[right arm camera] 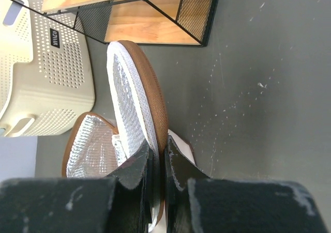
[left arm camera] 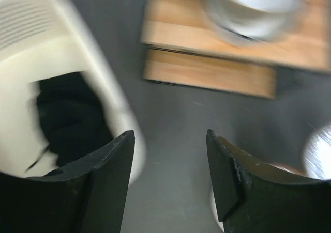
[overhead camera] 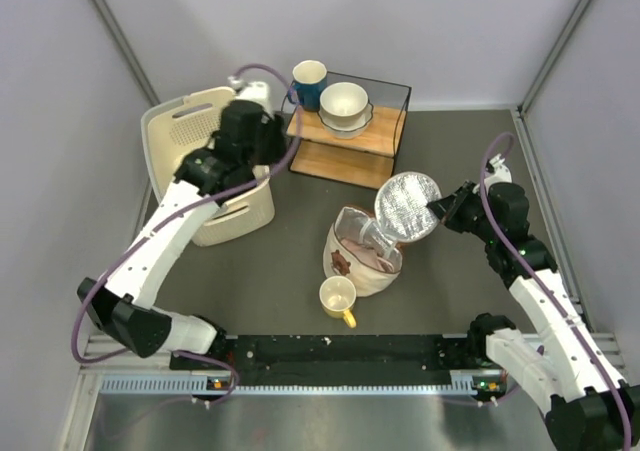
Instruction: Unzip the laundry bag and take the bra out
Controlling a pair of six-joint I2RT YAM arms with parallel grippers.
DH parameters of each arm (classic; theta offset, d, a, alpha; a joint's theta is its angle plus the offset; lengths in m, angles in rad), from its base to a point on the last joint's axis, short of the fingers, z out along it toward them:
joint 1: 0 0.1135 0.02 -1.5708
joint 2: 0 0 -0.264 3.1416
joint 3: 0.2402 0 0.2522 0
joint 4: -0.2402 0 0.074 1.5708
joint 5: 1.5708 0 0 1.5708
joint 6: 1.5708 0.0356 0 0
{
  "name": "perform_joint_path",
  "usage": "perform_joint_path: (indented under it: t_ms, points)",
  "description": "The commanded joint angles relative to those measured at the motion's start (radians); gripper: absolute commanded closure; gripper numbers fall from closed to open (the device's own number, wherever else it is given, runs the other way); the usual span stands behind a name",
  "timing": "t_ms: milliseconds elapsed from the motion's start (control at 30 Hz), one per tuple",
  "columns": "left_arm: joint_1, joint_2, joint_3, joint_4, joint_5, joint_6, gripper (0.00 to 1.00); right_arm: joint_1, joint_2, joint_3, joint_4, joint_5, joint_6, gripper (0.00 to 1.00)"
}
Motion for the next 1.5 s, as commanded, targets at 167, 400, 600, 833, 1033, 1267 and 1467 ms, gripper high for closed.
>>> perform_joint_path:
  t_ms: [167, 400, 600, 833, 1033, 1267, 1467]
  points:
    - [-0.411, 0.054, -0.035, 0.039, 0.365, 0.000, 0.46, -0.002, 0.014, 0.095, -0.060, 0.028, -0.064, 1.00]
    - [-0.534, 0.170, -0.075, 0.012, 0.396, 0.020, 0.54, -0.004, 0.014, 0.087, -0.062, 0.037, -0.072, 1.00]
    - [-0.551, 0.273, -0.090, -0.043, 0.407, 0.006, 0.47, -0.002, 0.017, 0.086, -0.063, 0.044, -0.075, 1.00]
    - [-0.603, 0.368, -0.171, -0.014, 0.452, -0.014, 0.39, -0.002, 0.027, 0.086, -0.063, 0.043, -0.073, 1.00]
    - [-0.622, 0.449, -0.211, 0.005, 0.443, -0.028, 0.30, -0.002, 0.018, 0.086, -0.063, 0.046, -0.073, 1.00]
    - [-0.620, 0.437, -0.196, 0.022, 0.337, -0.037, 0.97, -0.002, 0.006, 0.082, -0.063, 0.054, -0.073, 1.00]
    - [-0.608, 0.301, -0.112, -0.042, 0.363, 0.012, 1.00, -0.004, 0.004, 0.084, -0.066, 0.055, -0.076, 1.00]
